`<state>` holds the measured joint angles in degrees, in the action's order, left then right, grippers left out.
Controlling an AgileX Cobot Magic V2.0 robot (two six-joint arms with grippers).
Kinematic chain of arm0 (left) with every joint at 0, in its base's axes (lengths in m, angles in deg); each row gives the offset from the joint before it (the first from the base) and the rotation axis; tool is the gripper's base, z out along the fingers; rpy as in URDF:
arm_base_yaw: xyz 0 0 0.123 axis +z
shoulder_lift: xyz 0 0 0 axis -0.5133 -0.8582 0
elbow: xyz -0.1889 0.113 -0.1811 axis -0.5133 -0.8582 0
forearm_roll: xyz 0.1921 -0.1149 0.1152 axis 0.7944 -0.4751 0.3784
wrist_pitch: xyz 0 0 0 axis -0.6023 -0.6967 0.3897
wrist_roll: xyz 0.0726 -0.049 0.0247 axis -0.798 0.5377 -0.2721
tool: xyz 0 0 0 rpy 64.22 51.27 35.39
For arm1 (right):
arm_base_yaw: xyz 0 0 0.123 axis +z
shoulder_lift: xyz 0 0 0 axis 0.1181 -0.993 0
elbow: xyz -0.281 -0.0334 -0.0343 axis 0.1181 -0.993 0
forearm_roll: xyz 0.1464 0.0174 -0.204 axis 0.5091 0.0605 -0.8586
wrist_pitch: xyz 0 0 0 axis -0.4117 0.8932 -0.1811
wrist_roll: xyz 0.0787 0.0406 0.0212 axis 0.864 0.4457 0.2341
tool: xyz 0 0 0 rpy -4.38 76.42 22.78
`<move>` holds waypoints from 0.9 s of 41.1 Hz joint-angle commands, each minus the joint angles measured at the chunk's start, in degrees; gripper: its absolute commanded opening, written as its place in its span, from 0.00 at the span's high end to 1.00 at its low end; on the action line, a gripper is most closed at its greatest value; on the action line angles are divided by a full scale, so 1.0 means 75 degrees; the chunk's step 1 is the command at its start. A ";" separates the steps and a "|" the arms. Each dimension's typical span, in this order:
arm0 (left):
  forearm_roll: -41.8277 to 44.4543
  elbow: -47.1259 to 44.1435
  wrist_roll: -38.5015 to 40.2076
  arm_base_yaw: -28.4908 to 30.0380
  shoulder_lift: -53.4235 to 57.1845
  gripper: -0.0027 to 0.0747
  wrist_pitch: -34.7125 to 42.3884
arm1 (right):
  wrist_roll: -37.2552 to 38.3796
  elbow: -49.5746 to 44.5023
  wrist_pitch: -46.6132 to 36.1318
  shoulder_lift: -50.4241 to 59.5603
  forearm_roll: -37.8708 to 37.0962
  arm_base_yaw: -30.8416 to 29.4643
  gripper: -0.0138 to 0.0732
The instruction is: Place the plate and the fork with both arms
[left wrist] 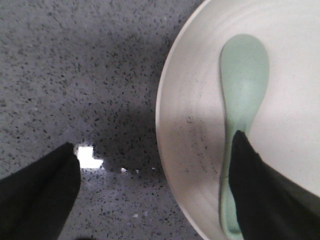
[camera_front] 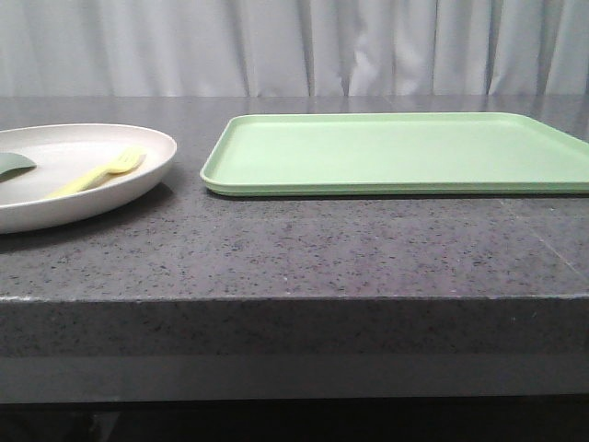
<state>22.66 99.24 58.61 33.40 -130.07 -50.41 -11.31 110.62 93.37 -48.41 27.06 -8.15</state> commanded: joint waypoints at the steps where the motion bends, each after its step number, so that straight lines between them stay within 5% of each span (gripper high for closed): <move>1: -0.0036 0.0267 0.0097 0.0003 -0.0118 0.21 0.0193 | -0.0050 0.0296 -0.0641 -0.0048 -0.0022 -0.0034 0.10; 28: -0.0138 0.0267 0.0097 0.0003 -0.0950 0.21 0.0390 | -0.0050 0.0296 -0.0640 -0.0048 -0.0022 -0.0034 0.10; 37: -0.0673 0.0267 -0.0038 0.0003 -0.0950 0.51 0.0407 | -0.0050 0.0296 -0.0648 -0.0048 -0.0022 -0.0034 0.10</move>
<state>20.02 99.50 58.74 33.40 -138.89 -48.93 -11.31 110.62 93.37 -48.41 27.06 -8.15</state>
